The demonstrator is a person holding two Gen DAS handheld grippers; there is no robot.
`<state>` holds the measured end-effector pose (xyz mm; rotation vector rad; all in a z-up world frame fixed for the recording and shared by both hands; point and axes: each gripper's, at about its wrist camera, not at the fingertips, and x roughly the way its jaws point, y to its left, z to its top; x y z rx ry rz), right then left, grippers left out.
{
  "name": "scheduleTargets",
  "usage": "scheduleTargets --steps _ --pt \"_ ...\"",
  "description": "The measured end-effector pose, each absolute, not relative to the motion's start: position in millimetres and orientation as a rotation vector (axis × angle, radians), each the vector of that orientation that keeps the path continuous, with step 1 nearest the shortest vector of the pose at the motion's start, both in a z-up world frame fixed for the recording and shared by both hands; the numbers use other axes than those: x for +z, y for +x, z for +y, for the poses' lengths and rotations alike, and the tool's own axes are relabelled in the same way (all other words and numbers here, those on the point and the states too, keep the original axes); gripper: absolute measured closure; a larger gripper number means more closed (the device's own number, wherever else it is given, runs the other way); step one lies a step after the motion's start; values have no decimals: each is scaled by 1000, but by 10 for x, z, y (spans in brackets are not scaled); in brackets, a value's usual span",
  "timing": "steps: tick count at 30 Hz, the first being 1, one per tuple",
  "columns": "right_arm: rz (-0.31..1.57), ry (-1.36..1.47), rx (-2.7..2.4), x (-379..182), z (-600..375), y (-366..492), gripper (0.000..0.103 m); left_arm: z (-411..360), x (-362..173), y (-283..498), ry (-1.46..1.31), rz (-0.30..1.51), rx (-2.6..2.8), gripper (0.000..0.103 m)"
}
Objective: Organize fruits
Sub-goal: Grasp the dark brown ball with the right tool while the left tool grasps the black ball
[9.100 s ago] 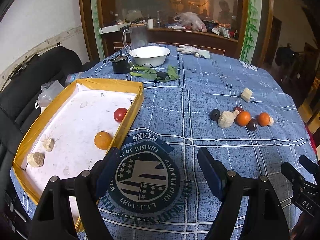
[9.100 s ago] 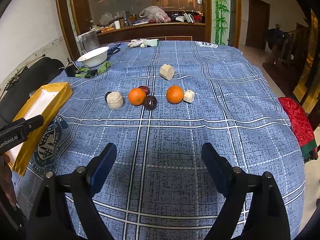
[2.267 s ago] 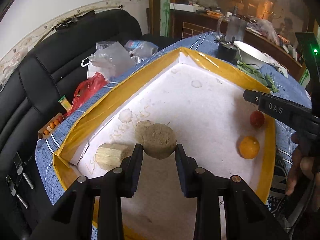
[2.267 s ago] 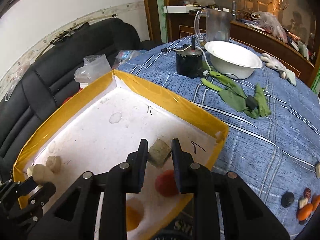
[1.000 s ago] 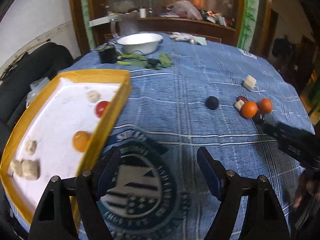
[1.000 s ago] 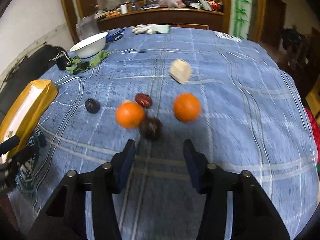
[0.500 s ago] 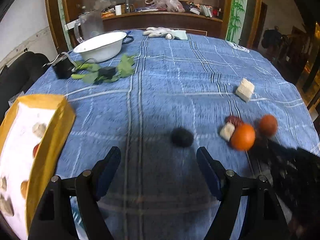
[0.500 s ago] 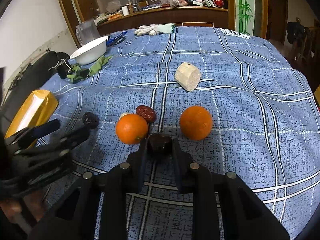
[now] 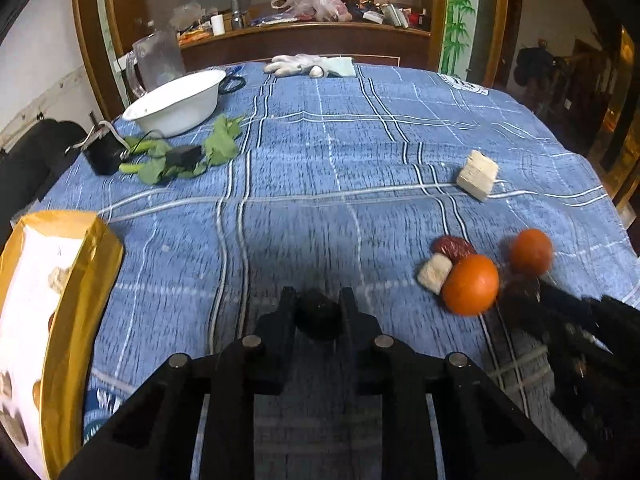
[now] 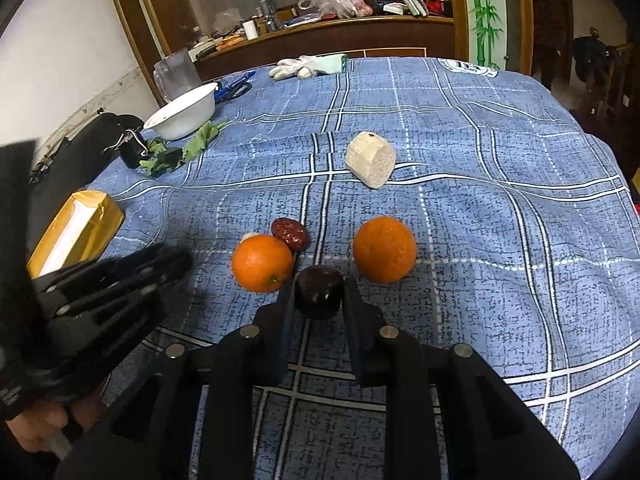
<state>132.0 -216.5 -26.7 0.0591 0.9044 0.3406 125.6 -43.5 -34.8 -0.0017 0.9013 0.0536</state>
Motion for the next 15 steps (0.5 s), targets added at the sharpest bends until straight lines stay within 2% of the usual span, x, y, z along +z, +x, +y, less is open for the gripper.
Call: scheduleTargets --steps 15 --pt "865 19 315 -91 -2213 659 78 -88 -132 561 -131 813 -121 83"
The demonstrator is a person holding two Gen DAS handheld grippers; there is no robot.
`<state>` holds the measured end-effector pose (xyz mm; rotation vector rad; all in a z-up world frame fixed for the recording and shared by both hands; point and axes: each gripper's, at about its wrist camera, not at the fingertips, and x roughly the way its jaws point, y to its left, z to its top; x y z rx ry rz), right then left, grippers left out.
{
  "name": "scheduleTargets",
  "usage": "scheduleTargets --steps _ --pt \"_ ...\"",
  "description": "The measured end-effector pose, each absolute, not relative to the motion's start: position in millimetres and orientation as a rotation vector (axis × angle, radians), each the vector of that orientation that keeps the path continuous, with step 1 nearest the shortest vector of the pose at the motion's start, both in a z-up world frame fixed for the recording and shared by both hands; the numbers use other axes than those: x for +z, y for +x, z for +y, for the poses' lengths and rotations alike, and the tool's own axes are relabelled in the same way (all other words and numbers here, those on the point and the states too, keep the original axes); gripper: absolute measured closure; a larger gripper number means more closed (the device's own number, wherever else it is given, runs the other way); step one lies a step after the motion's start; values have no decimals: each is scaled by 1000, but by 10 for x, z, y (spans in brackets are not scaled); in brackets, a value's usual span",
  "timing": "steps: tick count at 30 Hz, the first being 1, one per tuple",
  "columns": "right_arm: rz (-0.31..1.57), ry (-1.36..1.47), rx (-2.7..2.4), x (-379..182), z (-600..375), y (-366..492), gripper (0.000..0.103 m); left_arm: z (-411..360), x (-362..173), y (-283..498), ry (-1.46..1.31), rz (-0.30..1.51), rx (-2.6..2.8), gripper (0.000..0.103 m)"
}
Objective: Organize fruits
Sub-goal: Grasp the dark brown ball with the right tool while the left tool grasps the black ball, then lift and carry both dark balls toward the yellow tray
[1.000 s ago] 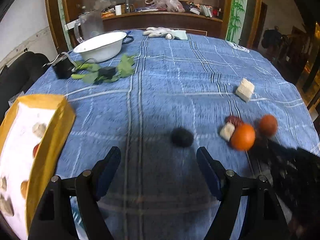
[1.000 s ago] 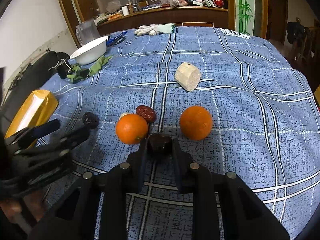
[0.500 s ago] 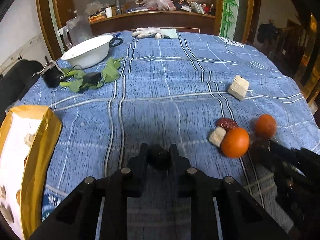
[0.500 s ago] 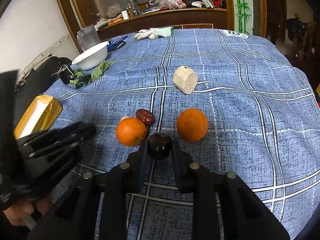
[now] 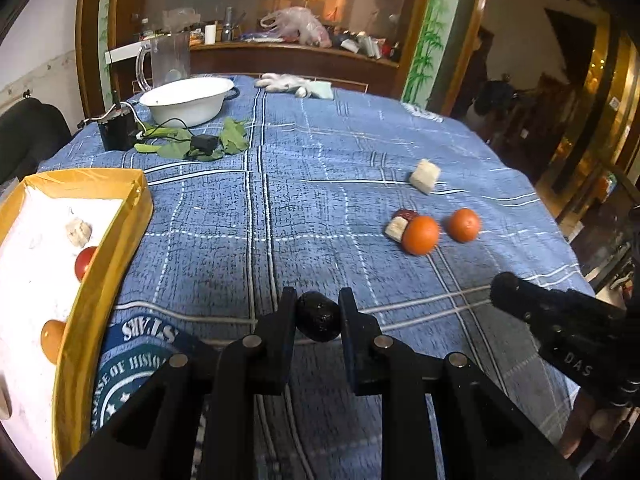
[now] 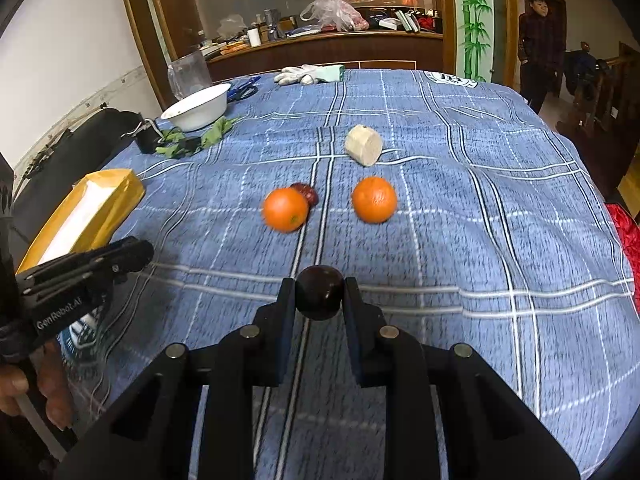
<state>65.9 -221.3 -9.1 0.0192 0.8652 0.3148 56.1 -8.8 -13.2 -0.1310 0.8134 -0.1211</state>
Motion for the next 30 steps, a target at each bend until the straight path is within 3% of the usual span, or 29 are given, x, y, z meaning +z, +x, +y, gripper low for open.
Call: scheduleTargets --steps 30 --pt "821 -30 394 127 -1775 26 78 -25 43 -98 -42 791 29 83"
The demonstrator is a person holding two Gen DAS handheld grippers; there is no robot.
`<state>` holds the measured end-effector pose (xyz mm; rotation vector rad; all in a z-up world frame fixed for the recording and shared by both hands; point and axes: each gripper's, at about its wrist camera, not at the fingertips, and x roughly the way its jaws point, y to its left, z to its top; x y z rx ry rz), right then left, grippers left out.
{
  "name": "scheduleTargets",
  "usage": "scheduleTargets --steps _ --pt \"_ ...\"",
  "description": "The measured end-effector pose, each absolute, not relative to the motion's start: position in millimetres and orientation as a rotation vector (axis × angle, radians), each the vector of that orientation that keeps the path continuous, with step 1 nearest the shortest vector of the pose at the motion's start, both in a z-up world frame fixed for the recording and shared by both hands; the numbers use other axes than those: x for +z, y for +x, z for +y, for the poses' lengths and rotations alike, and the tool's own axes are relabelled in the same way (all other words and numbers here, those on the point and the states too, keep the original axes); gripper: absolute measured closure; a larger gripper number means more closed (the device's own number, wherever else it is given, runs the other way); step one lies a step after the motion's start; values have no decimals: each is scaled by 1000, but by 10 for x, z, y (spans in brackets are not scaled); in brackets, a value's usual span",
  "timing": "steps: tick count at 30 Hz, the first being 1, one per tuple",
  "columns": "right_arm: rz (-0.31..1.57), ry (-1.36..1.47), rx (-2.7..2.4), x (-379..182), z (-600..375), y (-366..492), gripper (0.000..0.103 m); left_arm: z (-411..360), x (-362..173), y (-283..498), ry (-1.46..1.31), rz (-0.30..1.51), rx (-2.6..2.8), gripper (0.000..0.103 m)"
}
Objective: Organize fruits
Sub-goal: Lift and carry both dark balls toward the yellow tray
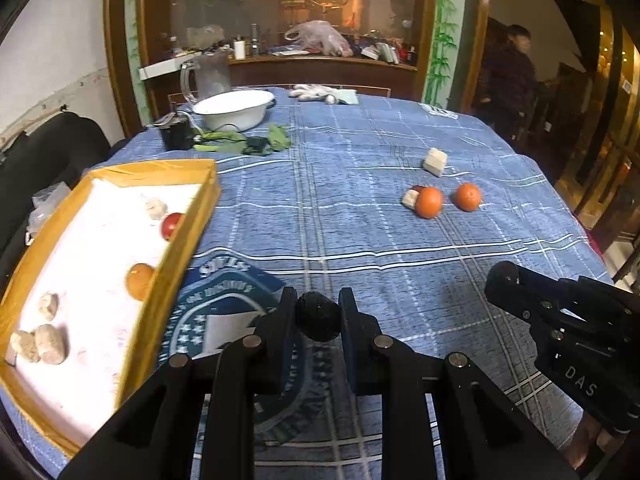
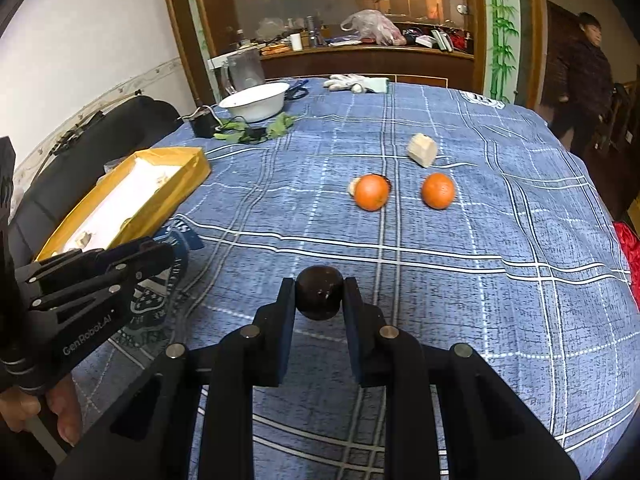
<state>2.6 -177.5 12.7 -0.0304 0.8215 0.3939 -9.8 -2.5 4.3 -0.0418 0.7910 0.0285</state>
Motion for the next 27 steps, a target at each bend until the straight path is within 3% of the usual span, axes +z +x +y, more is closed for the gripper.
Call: scheduleTargets --steps 27 --pt "803 -98 431 237 -1399 -135 78 431 160 -296 -109 770 151 83"
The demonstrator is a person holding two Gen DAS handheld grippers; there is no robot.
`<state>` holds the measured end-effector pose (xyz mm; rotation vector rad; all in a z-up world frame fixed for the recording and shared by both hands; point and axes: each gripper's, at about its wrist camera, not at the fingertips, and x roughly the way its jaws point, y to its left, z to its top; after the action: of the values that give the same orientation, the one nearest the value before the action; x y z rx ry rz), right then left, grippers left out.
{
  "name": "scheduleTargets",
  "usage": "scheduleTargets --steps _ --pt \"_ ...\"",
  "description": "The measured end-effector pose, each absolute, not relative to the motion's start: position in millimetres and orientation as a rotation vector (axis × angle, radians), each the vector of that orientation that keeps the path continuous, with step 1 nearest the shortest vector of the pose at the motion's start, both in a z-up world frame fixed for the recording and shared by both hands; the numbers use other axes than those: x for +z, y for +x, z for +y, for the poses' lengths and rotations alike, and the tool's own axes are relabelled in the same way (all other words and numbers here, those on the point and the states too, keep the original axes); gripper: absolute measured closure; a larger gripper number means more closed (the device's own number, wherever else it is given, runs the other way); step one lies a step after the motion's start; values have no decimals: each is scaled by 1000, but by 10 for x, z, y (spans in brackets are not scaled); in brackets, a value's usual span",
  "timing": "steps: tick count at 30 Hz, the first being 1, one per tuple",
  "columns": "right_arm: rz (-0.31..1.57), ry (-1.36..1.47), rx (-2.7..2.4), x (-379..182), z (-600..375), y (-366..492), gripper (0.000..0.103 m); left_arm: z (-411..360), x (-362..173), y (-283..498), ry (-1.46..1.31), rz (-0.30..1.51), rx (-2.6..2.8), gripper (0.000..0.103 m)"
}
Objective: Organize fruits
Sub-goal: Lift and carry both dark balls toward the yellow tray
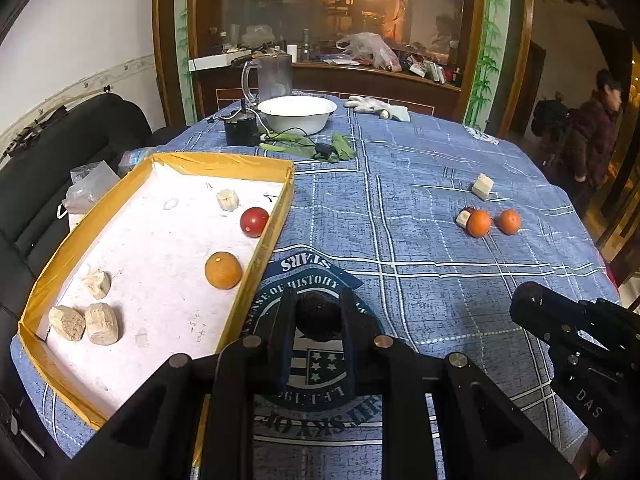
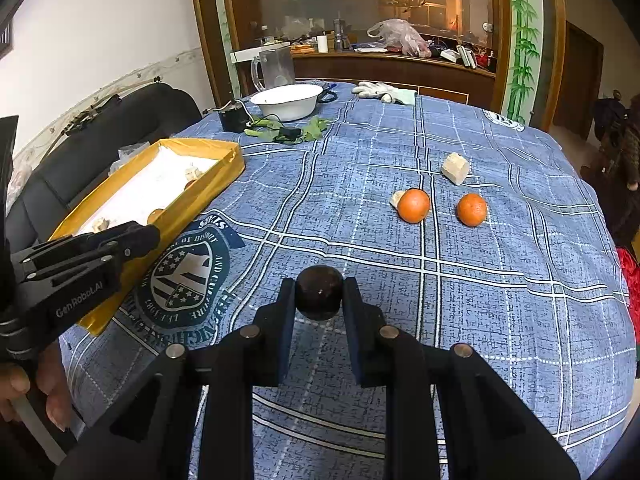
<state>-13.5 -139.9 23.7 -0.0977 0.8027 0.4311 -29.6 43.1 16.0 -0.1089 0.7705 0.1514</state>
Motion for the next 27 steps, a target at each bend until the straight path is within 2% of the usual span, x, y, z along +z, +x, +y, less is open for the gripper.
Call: scheduleTargets --steps 27 --pt "782 -124 485 325 -1139 -140 78 692 256 -385 -134 750 214 83"
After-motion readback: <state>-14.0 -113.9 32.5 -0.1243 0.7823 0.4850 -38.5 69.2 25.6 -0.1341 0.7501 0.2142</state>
